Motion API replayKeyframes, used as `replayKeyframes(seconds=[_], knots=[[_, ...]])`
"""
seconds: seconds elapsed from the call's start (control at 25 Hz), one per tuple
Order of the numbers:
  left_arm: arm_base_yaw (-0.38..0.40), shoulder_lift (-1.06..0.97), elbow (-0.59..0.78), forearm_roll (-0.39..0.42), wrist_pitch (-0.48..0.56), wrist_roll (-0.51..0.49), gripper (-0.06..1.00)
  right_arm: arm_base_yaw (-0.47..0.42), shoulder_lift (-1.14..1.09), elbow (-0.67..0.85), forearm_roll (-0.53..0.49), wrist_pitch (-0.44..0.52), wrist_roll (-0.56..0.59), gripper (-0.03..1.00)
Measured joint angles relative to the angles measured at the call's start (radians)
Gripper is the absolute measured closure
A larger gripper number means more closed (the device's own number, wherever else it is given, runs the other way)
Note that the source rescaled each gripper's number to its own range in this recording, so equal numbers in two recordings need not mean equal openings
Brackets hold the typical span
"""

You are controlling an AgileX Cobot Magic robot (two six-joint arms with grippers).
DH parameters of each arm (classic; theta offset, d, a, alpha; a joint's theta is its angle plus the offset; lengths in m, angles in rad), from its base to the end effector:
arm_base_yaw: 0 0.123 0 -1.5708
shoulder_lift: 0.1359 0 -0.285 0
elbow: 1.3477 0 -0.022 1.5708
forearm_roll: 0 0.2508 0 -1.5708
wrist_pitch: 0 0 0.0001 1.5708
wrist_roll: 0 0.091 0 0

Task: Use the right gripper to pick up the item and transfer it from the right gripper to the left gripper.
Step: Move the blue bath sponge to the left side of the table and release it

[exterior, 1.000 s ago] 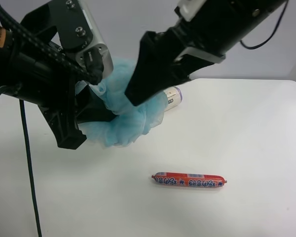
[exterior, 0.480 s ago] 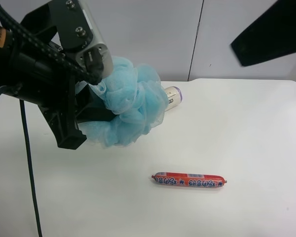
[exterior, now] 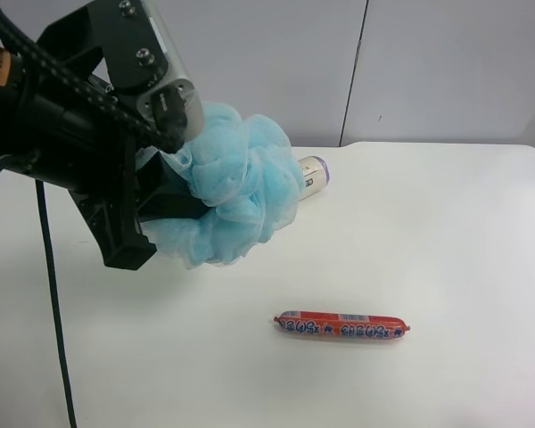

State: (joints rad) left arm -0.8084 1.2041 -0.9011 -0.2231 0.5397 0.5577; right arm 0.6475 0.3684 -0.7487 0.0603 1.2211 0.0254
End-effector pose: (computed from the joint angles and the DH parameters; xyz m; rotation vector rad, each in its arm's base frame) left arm 0.1658 -0.1886 0.3069 1.3420 1.9122 -0.3548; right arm 0.0214 0.0226 0.3312 -0.7264 2.2444 0.4102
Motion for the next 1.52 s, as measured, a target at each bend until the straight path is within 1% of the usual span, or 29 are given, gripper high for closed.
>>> replayKeyframes(seconds=[0.12, 0.28, 0.48, 1.0, 1.08, 1.16, 1.24, 1.32, 1.44, 1.52], knots=[[0.0, 0.0, 0.0, 0.0, 0.0, 0.0, 0.89, 0.0, -0.126, 0.112, -0.025, -0.016, 0.037, -0.03], [0.0, 0.0, 0.0, 0.0, 0.0, 0.0, 0.9, 0.001, -0.25, 0.21, -0.055, -0.061, 0.044, -0.03], [0.0, 0.0, 0.0, 0.0, 0.0, 0.0, 0.91, 0.001, -0.296, 0.239, -0.06, -0.136, 0.051, -0.03], [0.0, 0.0, 0.0, -0.005, -0.003, 0.0, 0.92, 0.001, -0.299, 0.255, -0.06, -0.154, 0.054, -0.03], [0.0, 0.0, 0.0, -0.013, -0.004, 0.0, 0.92, -0.015, -0.299, 0.255, -0.06, -0.155, 0.054, -0.03], [0.0, 0.0, 0.0, -0.014, -0.006, 0.0, 0.92, -0.073, -0.303, 0.255, -0.06, -0.157, 0.054, -0.03], [0.0, 0.0, 0.0, -0.014, -0.006, 0.0, 0.92, -0.154, -0.317, 0.255, -0.06, -0.157, 0.054, -0.03], [0.0, 0.0, 0.0, -0.014, -0.006, -0.009, 0.92, -0.259, -0.346, 0.255, -0.06, -0.157, 0.054, -0.03], [0.0, 0.0, 0.0, -0.014, -0.006, -0.043, 0.94, -0.398, -0.371, 0.255, -0.06, -0.157, 0.054, -0.03], [0.0, 0.0, 0.0, -0.014, -0.006, -0.068, 0.94, -0.463, -0.371, 0.255, -0.06, -0.157, 0.054, -0.03]])
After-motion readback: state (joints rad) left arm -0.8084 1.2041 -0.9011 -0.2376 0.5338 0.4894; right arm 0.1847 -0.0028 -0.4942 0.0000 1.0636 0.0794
